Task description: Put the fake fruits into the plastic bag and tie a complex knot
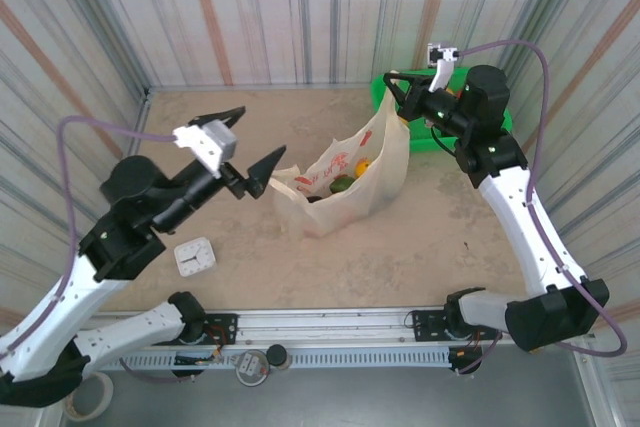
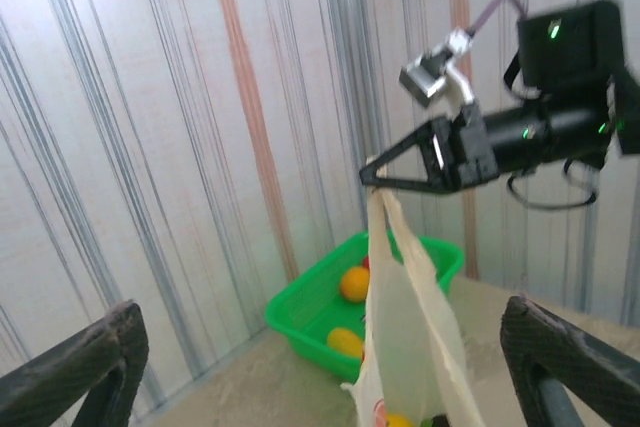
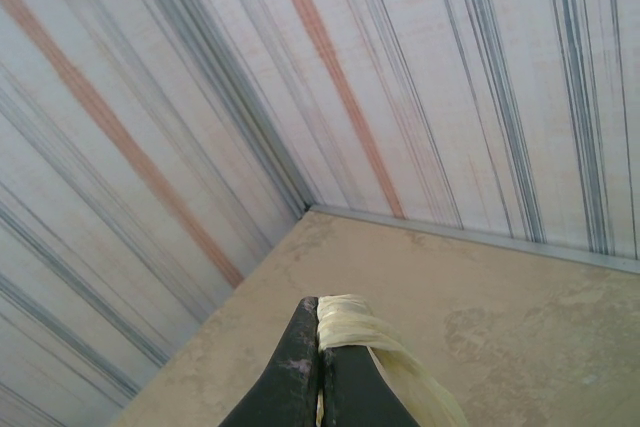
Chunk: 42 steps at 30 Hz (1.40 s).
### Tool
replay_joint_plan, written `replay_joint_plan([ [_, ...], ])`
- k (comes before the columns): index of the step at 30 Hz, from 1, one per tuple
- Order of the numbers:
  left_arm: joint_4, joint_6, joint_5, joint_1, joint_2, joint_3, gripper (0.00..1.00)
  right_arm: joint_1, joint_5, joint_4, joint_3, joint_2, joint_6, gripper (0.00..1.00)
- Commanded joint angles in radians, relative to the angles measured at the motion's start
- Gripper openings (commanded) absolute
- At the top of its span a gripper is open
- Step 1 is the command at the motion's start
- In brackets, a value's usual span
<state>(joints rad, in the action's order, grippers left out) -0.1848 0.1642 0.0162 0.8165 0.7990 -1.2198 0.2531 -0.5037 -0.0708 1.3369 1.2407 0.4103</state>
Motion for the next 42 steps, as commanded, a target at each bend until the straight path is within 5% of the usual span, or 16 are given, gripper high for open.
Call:
replay_joint_plan([
  [1,0.012,-0.071,-0.170,-0.047,-0.034,0.008,0.99,-0.012,0.014,0.023,0.031,0.008,0.016,0.00],
  [13,0.363,-0.173,-0.295,-0.062,-0.156,0.486,0.99,-0.034,-0.014,0.027,0.050,0.037,0.042,0.00],
  [29,0.620,-0.210,-0.338,-0.063,0.033,0.548,0.97,-0.034,-0.038,0.033,0.047,0.036,0.058,0.00],
  [35,0.671,-0.192,-0.344,-0.062,0.077,0.542,0.78,-0.034,-0.039,0.037,0.035,0.032,0.063,0.00],
  [42,0.678,-0.220,-0.377,-0.097,0.124,0.519,0.33,-0.032,-0.061,0.033,0.011,0.020,0.071,0.00],
])
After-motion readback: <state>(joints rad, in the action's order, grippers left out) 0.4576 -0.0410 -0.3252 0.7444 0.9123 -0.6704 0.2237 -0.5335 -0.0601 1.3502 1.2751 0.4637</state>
